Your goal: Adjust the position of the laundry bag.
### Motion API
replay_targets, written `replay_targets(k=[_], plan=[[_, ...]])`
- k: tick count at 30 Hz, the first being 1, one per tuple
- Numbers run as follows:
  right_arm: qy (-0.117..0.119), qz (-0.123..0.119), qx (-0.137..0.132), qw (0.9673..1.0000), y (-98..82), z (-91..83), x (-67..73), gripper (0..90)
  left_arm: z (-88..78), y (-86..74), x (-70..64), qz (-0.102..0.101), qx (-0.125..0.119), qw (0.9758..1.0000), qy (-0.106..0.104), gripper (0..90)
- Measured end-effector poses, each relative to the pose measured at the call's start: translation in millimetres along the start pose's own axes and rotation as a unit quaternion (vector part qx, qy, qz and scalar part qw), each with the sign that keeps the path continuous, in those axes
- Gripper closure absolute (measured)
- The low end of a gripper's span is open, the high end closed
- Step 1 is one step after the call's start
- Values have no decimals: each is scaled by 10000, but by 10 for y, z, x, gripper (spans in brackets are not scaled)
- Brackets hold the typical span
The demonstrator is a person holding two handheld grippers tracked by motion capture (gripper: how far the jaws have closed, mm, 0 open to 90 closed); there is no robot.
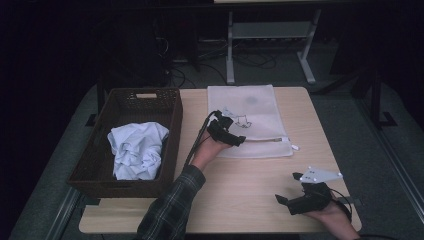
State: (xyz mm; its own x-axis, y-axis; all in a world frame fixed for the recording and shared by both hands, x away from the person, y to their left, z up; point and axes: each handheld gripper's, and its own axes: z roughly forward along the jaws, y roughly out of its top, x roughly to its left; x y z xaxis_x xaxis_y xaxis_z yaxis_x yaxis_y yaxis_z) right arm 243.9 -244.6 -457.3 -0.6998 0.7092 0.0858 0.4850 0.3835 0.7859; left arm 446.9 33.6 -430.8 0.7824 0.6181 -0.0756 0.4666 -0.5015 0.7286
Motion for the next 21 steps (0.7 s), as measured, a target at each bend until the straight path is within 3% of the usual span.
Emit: replay_targets(k=[9, 21], plan=[[36, -30, 10, 10000, -5, -3, 9, 0, 116, 153, 58, 55, -57, 10000, -7, 255], [62, -63, -1, 10000, 3, -10, 25, 0, 316, 291, 137, 48, -8, 9995, 310, 458]])
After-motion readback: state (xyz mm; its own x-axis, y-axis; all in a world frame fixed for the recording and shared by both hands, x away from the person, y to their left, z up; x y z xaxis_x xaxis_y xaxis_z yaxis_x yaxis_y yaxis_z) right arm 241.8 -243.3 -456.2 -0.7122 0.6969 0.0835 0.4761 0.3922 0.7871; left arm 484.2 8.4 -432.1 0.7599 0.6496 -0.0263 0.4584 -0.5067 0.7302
